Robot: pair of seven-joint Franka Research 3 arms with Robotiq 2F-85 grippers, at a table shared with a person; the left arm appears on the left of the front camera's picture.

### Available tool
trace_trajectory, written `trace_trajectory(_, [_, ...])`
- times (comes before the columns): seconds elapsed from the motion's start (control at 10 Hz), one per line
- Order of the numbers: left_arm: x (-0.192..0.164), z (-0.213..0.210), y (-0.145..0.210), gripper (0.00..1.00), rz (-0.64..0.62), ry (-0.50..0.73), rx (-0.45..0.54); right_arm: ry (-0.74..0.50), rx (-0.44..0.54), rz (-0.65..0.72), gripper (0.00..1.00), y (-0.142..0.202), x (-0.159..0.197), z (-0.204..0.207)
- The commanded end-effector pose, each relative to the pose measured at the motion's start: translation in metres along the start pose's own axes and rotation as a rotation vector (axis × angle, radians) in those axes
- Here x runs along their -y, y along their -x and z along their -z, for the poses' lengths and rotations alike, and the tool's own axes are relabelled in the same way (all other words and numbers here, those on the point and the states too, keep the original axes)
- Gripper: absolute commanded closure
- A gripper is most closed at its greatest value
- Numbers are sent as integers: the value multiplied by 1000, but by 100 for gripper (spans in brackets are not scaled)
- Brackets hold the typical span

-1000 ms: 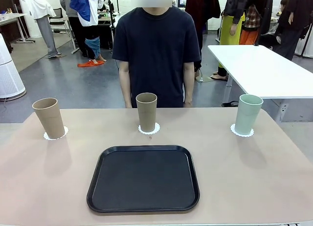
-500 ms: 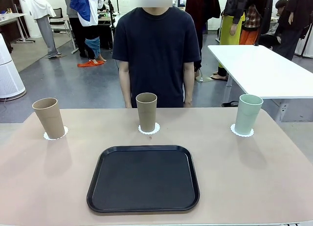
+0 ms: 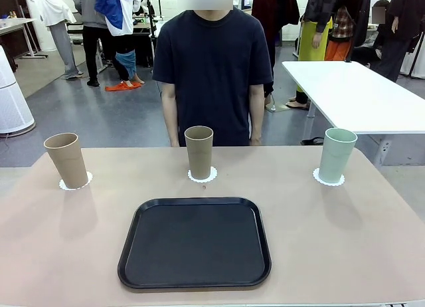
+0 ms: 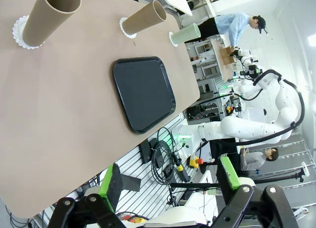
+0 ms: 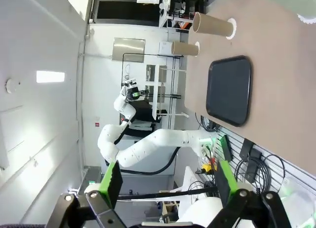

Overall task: Place coasters on the table and set cups on them.
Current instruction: Take one Reusable plastic cup from the Flat Tray and place it on a coaster set by the human.

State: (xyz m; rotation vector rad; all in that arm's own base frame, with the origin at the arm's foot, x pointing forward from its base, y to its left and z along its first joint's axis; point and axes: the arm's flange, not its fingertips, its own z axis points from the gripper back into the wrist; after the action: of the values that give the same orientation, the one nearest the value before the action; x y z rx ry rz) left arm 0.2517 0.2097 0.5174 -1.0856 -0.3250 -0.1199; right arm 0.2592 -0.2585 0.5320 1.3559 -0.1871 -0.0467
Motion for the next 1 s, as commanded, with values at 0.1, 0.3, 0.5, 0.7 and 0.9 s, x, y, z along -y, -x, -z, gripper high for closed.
trace_trajectory(0.1, [1, 0, 1, 0, 3, -1, 5, -45, 42, -41, 0, 6, 5, -3])
trace_trajectory(0.3, [1, 0, 1, 0, 3, -1, 5, -45, 42, -41, 0, 6, 5, -3])
trace_trajectory(0.5, [1, 0, 1, 0, 3, -1, 5, -45, 42, -41, 0, 6, 5, -3])
trace_trajectory(0.7, [1, 0, 1, 0, 3, -1, 5, -45, 42, -41, 0, 6, 5, -3])
trace_trajectory(0.9, [1, 0, 1, 0, 3, -1, 5, -45, 42, -41, 0, 6, 5, -3])
